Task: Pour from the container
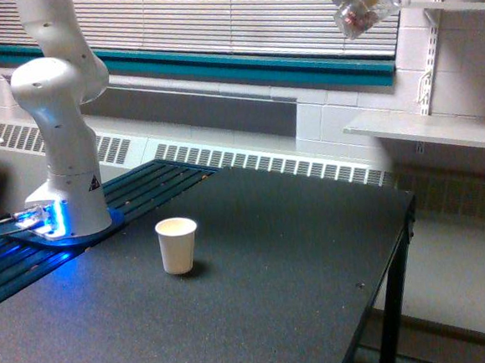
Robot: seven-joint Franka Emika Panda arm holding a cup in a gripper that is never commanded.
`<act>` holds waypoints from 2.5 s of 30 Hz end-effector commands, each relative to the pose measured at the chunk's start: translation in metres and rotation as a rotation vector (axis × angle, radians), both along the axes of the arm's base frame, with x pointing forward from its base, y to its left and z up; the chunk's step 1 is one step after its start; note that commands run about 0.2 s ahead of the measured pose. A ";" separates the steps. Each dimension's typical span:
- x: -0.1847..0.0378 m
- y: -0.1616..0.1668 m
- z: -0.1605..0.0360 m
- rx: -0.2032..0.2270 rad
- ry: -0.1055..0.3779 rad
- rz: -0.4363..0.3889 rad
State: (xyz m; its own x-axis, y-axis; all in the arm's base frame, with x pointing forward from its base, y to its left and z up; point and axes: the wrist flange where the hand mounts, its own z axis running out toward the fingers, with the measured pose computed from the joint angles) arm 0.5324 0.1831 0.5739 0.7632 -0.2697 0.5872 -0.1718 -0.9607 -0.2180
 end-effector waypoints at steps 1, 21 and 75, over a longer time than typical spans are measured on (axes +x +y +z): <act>-0.004 0.014 -0.003 -0.004 0.000 0.022; -0.010 -0.039 -0.025 -0.084 -0.013 -0.019; -0.202 -0.208 -0.182 -0.305 0.291 -0.200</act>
